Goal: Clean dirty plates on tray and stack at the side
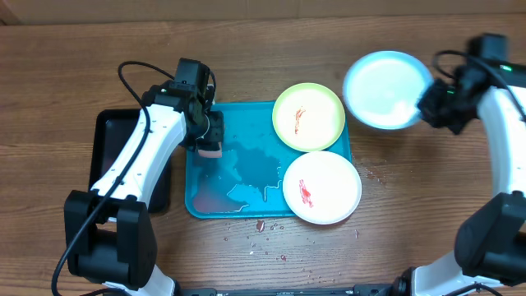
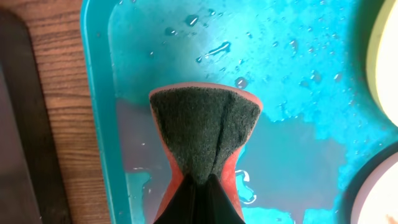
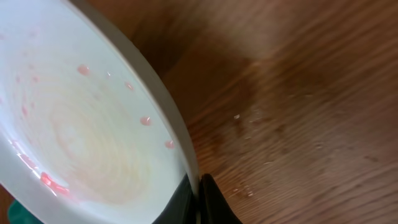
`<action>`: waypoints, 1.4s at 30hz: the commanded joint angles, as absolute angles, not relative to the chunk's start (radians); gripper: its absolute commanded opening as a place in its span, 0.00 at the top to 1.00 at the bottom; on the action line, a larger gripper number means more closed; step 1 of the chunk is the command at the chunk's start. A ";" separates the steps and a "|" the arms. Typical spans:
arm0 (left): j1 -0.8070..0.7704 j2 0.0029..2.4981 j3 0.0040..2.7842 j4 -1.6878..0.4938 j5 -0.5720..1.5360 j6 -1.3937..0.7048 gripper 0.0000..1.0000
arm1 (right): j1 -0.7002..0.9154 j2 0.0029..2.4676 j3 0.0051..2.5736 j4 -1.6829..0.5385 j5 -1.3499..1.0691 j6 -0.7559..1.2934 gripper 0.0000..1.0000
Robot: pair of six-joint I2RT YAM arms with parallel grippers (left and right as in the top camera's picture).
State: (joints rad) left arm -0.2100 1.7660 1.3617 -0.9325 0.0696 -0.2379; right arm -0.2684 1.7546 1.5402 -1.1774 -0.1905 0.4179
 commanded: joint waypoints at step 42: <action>-0.218 1.761 1.359 -0.920 0.079 -0.267 0.96 | 0.027 1.696 1.150 -1.171 -0.176 0.247 0.56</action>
State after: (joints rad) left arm -0.2108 1.7660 1.3613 -0.9199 0.0715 -0.2562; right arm -0.0299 1.7081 1.1904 -1.1942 -0.3420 0.1658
